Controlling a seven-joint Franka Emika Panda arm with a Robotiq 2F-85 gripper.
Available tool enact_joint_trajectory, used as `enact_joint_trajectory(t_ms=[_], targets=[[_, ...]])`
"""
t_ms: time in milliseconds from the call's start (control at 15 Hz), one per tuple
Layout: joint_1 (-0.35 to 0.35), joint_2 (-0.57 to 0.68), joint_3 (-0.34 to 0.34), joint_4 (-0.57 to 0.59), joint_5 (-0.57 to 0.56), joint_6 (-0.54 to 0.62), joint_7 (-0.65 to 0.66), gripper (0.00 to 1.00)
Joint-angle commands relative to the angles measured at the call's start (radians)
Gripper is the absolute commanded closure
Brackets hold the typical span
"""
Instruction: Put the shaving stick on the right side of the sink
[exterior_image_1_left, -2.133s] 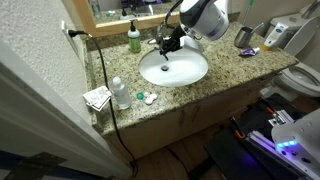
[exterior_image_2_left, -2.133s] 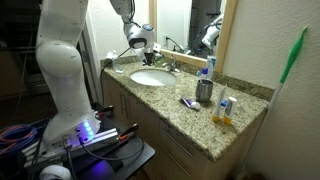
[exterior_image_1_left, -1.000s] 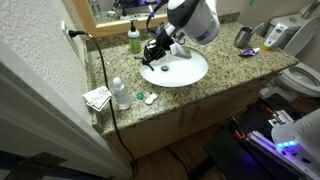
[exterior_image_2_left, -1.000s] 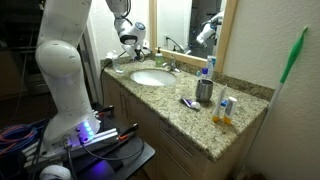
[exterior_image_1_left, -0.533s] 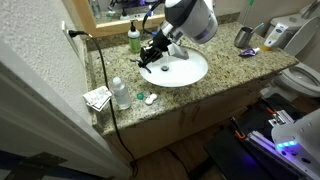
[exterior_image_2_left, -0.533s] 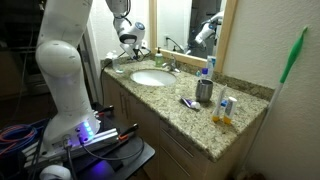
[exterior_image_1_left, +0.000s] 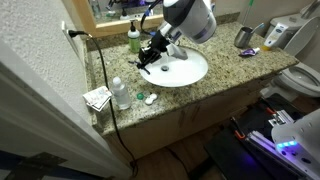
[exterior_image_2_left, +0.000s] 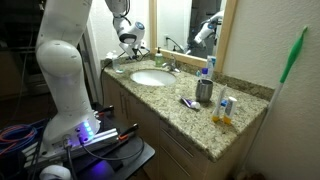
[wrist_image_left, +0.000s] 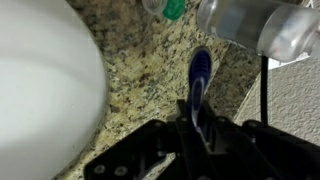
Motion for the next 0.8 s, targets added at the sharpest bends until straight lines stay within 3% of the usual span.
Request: enact_joint_trajectory(t_ms=[0,200,467,533,667,733], targets=[[0.096,-0.074,-0.140,-0.042,-0.087,-0.119,0.171,0.96],[0.159,-0.077,-0.222,-0.023,-0.159,-0.193,0.240,0.96],[0.201,-0.070,-0.259,-0.005,-0.167,-0.159,0.208,0.96],[0.305,0.072,-0.313,0.171,-0.291,-0.160,0.317,0.96],[0.318,0.110,-0.304,0.264,-0.342,-0.176,0.341,0.96],[0.271,0.021,-0.283,0.127,-0.304,-0.160,0.316,0.85]])
